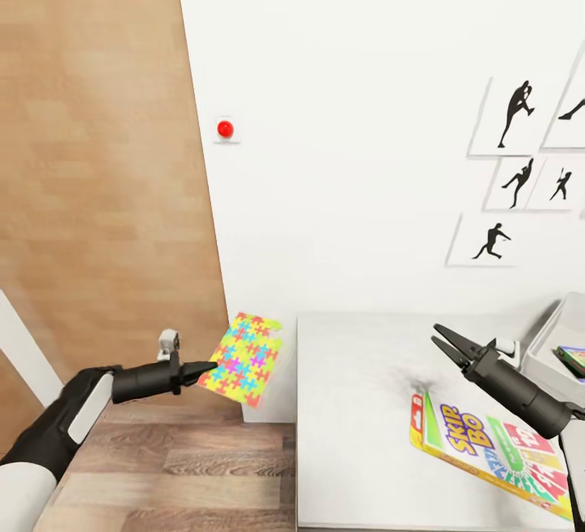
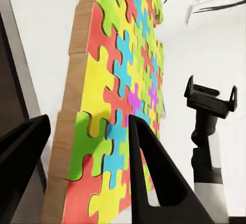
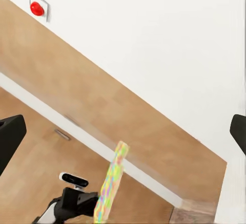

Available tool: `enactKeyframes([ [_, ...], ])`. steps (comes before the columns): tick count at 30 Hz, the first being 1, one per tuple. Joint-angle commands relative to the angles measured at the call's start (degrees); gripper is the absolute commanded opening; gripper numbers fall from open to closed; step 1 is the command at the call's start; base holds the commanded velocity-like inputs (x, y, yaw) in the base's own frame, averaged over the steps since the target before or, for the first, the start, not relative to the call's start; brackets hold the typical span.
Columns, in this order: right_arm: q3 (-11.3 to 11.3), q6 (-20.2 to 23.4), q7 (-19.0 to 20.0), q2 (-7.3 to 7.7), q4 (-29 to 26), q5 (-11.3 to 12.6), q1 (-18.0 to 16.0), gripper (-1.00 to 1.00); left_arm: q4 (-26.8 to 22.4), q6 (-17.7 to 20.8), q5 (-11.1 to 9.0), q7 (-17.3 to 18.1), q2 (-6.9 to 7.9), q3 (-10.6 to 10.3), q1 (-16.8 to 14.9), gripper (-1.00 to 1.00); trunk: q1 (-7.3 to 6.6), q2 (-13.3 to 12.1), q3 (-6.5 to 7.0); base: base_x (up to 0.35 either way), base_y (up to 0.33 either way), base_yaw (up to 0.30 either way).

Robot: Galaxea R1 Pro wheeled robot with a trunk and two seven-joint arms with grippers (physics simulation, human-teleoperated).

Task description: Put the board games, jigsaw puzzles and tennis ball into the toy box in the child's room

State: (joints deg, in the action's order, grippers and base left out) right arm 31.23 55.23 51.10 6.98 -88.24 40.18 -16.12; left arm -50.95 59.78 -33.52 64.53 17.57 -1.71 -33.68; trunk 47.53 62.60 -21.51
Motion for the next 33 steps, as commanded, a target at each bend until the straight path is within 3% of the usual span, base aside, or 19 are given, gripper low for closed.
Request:
enactKeyframes([
  [1,0.1,0.2,0.2,-0.02,0.0,-0.3,-0.1,1.00,-0.3,0.2,0.1,3.3,1.26,-0.2,0.0,-1.00,-0.22,-0.4,0.12,0.000,0.000,0.000],
  [4,-0.1,0.2,0.2,-0.08,0.0,-0.7,-0.1,1.00,-3.3,0.2,0.3,13.2,4.76,-0.9,0.0,-1.00,-0.88,-1.6,0.65,0.000,0.000,0.000],
  [7,-0.3,0.2,0.1,-0.43,-0.1,-0.8,-0.1,1.00,-6.0,0.2,0.6,16.7,6.65,-1.2,0.0,-1.00,-1.54,-2.8,1.19,0.000,0.000,0.000],
  [18,-0.4,-3.4,0.2,-0.68,0.0,-0.8,-0.1,1.00,-7.2,0.2,0.7,17.9,7.04,-1.3,0.1,-1.00,-3.96,-7.2,3.17,0.000,0.000,0.000],
  [33,-1.2,-4.3,0.1,-0.74,0.0,-0.9,-0.1,1.00,-6.8,0.2,1.2,17.7,6.79,-1.3,0.0,-1.00,-7.25,-13.2,5.86,0.000,0.000,0.000],
])
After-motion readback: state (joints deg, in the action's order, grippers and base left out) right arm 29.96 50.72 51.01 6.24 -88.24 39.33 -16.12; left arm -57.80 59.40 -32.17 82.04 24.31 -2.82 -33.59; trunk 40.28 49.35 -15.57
